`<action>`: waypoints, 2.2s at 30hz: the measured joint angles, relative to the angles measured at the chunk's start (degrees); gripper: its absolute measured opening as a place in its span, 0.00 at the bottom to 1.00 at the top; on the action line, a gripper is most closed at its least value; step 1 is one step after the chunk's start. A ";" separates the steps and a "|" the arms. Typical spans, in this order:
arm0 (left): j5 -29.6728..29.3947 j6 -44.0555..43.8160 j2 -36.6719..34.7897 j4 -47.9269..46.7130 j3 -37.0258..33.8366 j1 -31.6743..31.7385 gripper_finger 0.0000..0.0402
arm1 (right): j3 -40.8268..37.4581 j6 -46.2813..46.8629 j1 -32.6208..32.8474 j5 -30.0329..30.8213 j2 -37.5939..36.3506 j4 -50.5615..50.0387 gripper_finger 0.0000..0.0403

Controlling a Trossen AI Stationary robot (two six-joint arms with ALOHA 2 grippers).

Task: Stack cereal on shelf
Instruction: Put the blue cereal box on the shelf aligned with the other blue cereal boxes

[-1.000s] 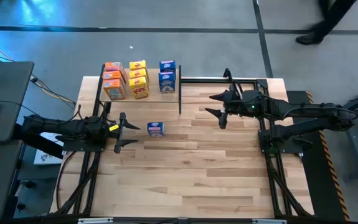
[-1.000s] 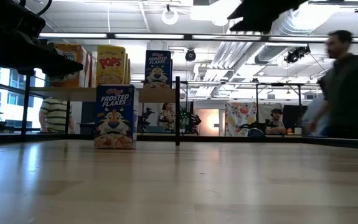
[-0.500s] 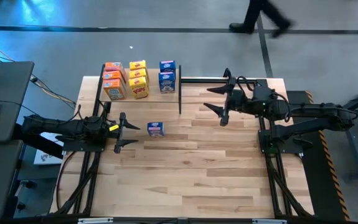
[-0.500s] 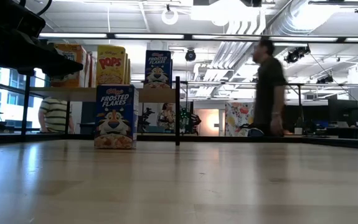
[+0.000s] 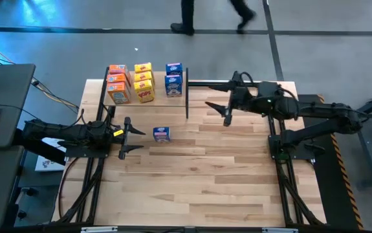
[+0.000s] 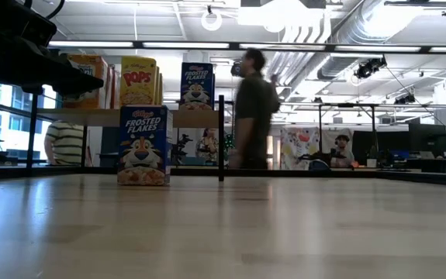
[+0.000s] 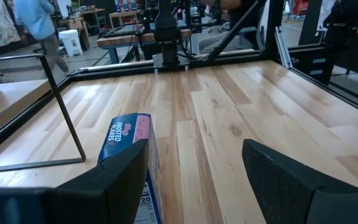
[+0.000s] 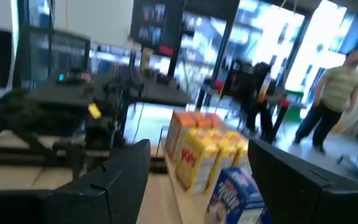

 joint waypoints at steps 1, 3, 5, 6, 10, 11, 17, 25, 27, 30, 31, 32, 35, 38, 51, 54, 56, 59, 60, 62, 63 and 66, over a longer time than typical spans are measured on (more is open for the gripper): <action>0.00 0.00 -0.02 -0.02 0.00 0.00 0.62 | 1.63 0.37 0.00 0.00 1.25 -2.21 0.66; 0.00 0.00 -0.02 -0.01 0.00 0.00 0.62 | 4.85 2.11 0.00 0.03 4.08 -6.01 0.66; 0.00 0.00 -0.01 0.00 0.00 0.00 0.62 | 7.39 4.11 0.00 0.02 7.00 -8.84 0.66; 0.00 0.00 -0.01 0.00 0.00 0.00 0.62 | 8.46 4.96 0.15 0.04 8.55 -10.20 0.66; 0.00 0.00 -0.01 0.01 0.00 0.00 0.62 | 11.86 6.12 1.04 0.08 13.99 -13.61 0.66; 0.00 0.00 0.00 -0.04 0.00 0.00 0.62 | 12.51 6.18 1.34 0.07 15.31 -14.33 0.66; 0.00 0.00 0.00 -0.02 0.00 0.00 0.62 | 15.93 6.35 2.82 -0.43 23.17 -17.72 0.66; 0.00 0.00 0.00 -0.02 0.00 0.00 0.62 | 18.11 6.17 3.15 -2.03 29.60 -17.66 0.66; 0.00 0.00 -0.01 0.00 0.00 0.00 0.62 | 18.58 6.19 3.15 -2.59 31.20 -17.89 0.66; 0.00 0.00 0.00 0.00 0.00 0.00 0.62 | 19.71 6.18 3.23 -2.64 33.46 -17.74 0.66; 0.00 0.00 0.00 -0.02 0.00 0.00 0.62 | 20.05 6.12 3.26 -2.66 34.24 -17.72 0.66; 0.00 0.00 0.00 -0.01 0.00 0.00 0.62 | 20.40 6.06 3.33 -2.81 35.02 -17.73 0.66; 0.00 0.00 0.00 -0.02 0.00 0.00 0.62 | 21.35 5.14 3.54 -3.28 37.00 -17.66 0.66; 0.00 0.00 0.00 0.00 0.00 0.00 0.62 | 21.96 4.10 3.65 -3.49 39.05 -17.39 0.66; 0.00 0.00 -0.01 0.00 0.00 0.00 0.62 | 22.13 3.36 3.63 -6.80 45.45 -11.38 0.66; -0.01 0.00 -0.02 0.00 0.00 0.00 0.62 | 22.13 2.93 3.58 -7.49 46.58 -9.90 0.66; 0.00 0.00 -0.02 -0.02 0.00 0.00 0.62 | 22.13 2.93 3.50 -7.52 47.23 -8.93 0.68; 0.00 0.00 -0.02 0.00 0.00 0.00 0.62 | 22.13 2.93 3.29 -7.52 47.85 -8.61 0.73; 0.00 0.00 -0.02 -0.01 0.00 0.00 0.62 | 22.13 2.95 3.22 -7.54 48.06 -8.16 0.74; 0.00 0.00 -0.02 -0.01 0.00 0.00 0.62 | 22.13 3.15 3.08 -7.53 48.17 -8.58 0.77; 0.00 0.00 -0.02 0.00 0.00 0.00 0.62 | 22.13 3.21 3.08 -7.52 48.26 -8.32 0.79; 0.00 0.00 0.00 -0.02 0.00 0.00 0.62 | 22.17 3.41 3.01 -7.50 49.17 -7.96 0.82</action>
